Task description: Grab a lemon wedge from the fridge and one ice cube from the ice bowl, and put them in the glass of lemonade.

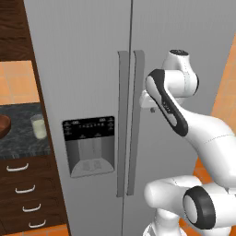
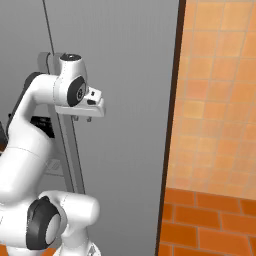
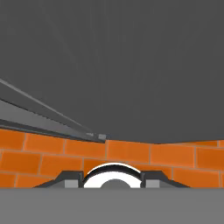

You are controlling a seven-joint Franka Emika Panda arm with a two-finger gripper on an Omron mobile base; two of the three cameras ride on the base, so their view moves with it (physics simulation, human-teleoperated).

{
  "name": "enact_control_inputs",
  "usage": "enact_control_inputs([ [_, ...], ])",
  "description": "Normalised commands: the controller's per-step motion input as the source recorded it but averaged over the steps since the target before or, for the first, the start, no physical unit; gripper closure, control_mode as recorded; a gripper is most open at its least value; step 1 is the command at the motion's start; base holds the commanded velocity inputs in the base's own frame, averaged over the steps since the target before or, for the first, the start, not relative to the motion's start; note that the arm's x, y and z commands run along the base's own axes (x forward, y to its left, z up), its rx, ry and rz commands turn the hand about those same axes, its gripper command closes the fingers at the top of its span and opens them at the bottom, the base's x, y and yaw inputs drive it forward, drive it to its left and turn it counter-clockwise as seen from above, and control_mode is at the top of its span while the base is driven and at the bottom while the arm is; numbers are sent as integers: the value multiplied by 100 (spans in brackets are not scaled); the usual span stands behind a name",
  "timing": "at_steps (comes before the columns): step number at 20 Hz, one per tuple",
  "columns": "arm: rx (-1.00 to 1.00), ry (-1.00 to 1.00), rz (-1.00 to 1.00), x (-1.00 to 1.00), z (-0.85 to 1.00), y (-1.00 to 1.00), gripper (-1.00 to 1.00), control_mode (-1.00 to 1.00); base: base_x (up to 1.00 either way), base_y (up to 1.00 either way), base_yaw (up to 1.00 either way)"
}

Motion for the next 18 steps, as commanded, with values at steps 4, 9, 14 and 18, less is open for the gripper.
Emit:
enact_control_inputs([
  [4,0,-6,4,-27,0,3,-100,-100,0,0,0],
  [9,0,-1,6,-83,0,1,-100,-100,0,0,0],
  [14,0,-4,1,-84,7,0,-100,-100,0,0,0],
  [18,0,0,0,-26,0,0,-100,-100,0,0,0],
])
